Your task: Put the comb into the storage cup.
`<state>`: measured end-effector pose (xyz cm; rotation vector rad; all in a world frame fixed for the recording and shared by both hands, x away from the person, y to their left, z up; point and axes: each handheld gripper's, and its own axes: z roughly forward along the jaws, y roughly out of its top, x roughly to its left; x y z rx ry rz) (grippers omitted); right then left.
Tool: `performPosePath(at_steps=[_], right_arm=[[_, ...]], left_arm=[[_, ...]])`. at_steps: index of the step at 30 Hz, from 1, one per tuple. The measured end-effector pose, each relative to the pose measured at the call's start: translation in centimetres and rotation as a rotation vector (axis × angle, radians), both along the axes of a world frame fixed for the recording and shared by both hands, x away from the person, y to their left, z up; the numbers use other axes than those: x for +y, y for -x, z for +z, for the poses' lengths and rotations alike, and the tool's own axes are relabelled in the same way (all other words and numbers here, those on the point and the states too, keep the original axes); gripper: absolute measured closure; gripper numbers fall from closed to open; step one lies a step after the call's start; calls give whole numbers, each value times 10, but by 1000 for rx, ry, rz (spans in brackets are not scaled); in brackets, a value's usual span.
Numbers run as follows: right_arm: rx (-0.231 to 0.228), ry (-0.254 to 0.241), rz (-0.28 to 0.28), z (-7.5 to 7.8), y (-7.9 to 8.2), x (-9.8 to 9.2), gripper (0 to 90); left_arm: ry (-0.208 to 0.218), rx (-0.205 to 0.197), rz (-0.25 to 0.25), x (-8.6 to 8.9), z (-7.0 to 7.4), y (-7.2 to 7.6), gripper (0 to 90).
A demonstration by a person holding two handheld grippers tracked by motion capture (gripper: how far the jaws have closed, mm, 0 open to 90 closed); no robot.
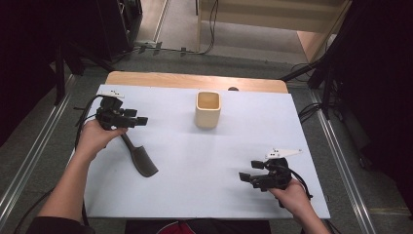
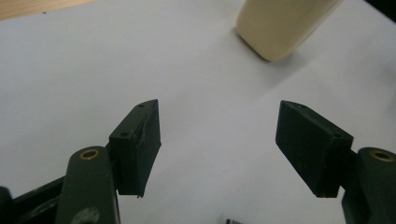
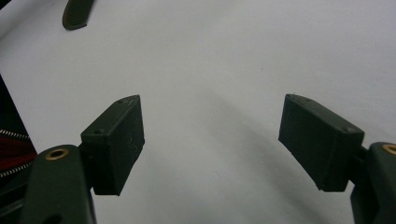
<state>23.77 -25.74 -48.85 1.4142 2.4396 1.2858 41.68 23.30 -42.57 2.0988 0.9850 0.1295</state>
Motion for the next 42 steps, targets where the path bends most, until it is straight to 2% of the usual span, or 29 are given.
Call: performPosePath(at_steps=[1, 5, 6, 11, 14, 15, 17, 18, 19, 20, 21, 22, 23, 24, 25, 26, 29, 35, 42], right_arm=[[-2, 0, 4, 0, 0, 0, 207], [3, 3, 5, 0, 0, 2, 206], [3, 3, 6, 0, 0, 2, 206], [1, 2, 2, 0, 1, 1, 206], [3, 1, 0, 0, 0, 0, 206], [3, 1, 0, 0, 0, 0, 206], [3, 2, -1, 0, 0, 0, 206], [3, -1, -1, 0, 1, 0, 206], [3, -1, -1, 0, 1, 0, 206], [2, -1, -2, 0, 1, 0, 206], [2, -2, -3, 0, 1, 0, 206], [2, -1, -1, 0, 1, 0, 206], [2, -1, -1, 0, 1, 0, 206], [2, 2, 1, 0, 1, 0, 206], [2, 2, 1, 0, 1, 0, 206], [2, -1, -1, 0, 1, 0, 206], [2, -1, -1, 0, 1, 0, 207], [1, -3, 3, 1, 1, 0, 206], [-1, -3, 2, 1, 1, 0, 206]], left_arm=[[-10, -6, 8, 0, -1, 0, 325], [-2, 5, 25, 1, -7, -3, 325], [-20, 7, 35, 0, -10, -4, 325], [-26, 1, 34, -3, -13, -4, 325], [-28, 2, 38, -4, -16, -4, 363], [-41, -1, 45, -4, -18, -4, 363], [-41, -9, 68, -2, -21, -4, 427], [-24, 7, 81, 1, -23, -4, 537], [-15, 25, 90, 4, -23, -4, 537], [-23, 23, 96, 6, -24, -4, 603], [-36, 13, 94, 9, -26, -3, 699], [-57, 14, 92, 12, -28, -2, 842], [-57, 14, 92, 12, -28, -2, 890], [-74, 19, 96, 16, -31, -2, 900], [-74, 19, 96, 16, -31, -2, 900], [-80, 54, 85, 16, -35, -5, 900], [-101, 59, 80, 16, -39, -5, 900], [-142, 88, 102, 21, -49, -6, 900], [-171, 120, 121, 28, -57, -6, 900]])
